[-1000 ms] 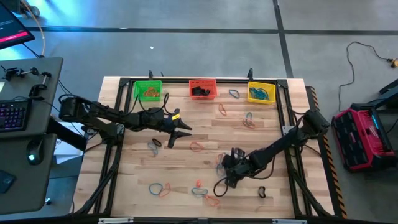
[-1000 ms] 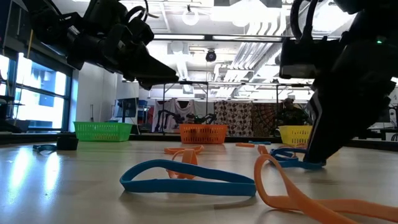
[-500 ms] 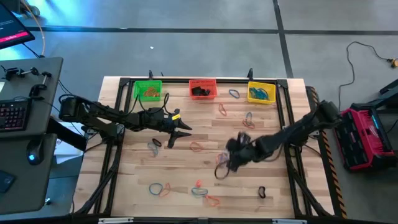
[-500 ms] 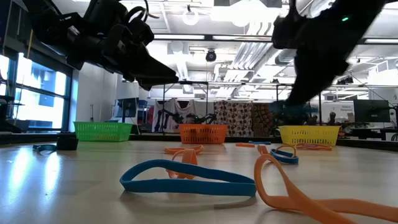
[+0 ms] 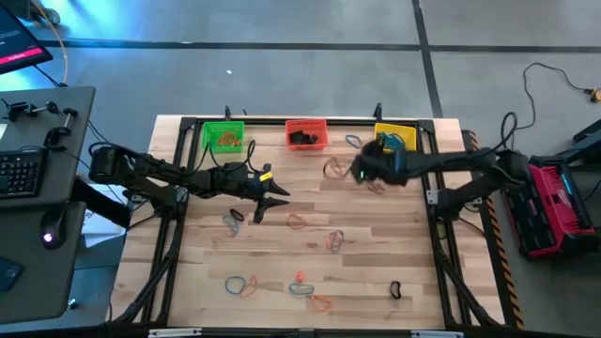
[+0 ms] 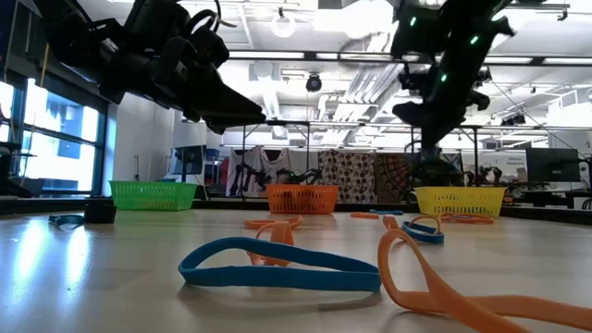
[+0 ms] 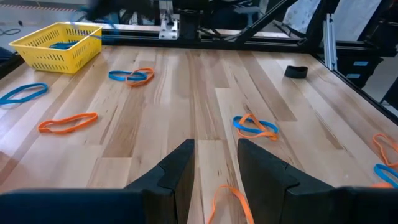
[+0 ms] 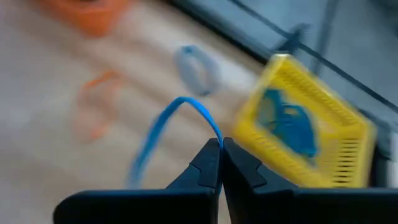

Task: Sort rubber bands into baskets
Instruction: Put the blue rubber band into the yellow bin, then put the orange rubber band into the green bin

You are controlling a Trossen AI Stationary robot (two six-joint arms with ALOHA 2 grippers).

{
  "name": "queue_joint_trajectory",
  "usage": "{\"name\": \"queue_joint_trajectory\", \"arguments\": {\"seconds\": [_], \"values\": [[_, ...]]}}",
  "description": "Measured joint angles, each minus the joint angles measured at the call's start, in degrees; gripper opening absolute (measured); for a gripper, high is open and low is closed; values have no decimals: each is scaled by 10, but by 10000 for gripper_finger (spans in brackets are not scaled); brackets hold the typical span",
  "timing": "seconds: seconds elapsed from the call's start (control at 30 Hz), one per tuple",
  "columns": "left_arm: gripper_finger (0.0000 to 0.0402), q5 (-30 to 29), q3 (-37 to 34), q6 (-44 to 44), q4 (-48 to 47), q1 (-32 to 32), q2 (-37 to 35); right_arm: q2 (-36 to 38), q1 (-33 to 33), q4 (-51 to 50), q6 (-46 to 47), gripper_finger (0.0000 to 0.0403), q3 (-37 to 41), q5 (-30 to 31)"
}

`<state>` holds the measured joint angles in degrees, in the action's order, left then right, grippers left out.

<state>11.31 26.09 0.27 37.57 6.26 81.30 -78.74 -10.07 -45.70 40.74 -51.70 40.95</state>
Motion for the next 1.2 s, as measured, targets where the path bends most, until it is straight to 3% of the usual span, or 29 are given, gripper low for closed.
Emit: {"name": "queue_joint_trajectory", "arguments": {"seconds": [0.27, 0.53, 0.9, 1.1, 1.2], "values": [[111, -20, 0, 0, 1, 0, 0, -13, -208, 19, -63, 0, 0, 11], [79, -21, 0, 11, 0, 1, 0, -57, -331, 67, -121, 0, 0, -37], [54, 2, 0, 12, -6, -6, 0, -112, -366, 83, -172, 11, 0, -87], [38, 3, 1, 15, -30, -18, -10, -109, -366, 70, -193, 95, -8, -121], [25, 2, 14, 15, -96, -27, -36, -107, -365, 57, -222, 137, -28, -124]]}}
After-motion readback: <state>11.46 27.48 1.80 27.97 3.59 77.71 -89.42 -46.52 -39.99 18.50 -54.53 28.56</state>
